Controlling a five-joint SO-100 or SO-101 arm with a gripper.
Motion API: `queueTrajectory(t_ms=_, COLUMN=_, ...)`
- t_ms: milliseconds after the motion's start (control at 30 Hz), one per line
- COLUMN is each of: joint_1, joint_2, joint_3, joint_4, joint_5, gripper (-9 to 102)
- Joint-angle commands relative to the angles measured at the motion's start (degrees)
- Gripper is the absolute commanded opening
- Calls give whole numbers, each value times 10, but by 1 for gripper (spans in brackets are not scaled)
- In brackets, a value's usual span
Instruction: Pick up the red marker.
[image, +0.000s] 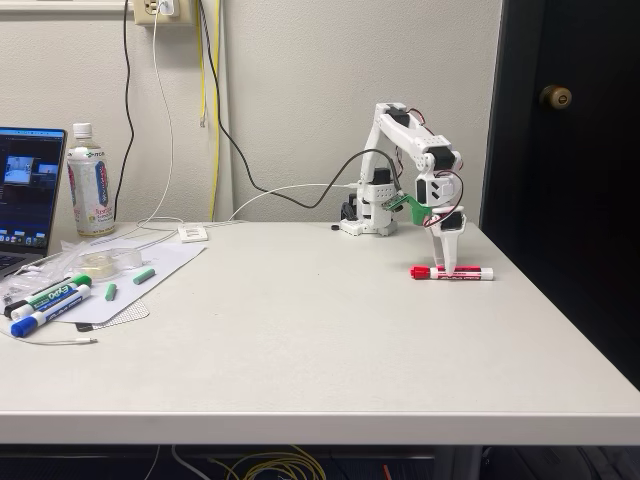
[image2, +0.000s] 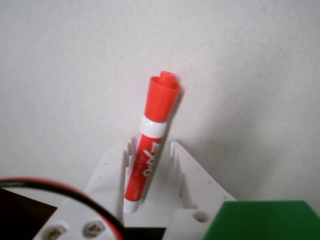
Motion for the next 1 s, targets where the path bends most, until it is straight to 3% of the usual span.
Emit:
queueTrajectory(t_ms=0, joint_1=-6, joint_2=4, joint_3=-4, joint_4=-5, joint_5=4, gripper=18)
queueTrajectory(t_ms=400, joint_1=-11, joint_2=-8, joint_3=-4, joint_4=-11, joint_5=4, gripper=17)
queueTrajectory(t_ms=767, joint_1=-12, joint_2=-9, joint_3=-4, joint_4=-16, joint_5=3, gripper=4)
queueTrajectory(t_ms=967, joint_1=-12, joint_2=-6, joint_3=-4, joint_4=-14, joint_5=2, gripper=3)
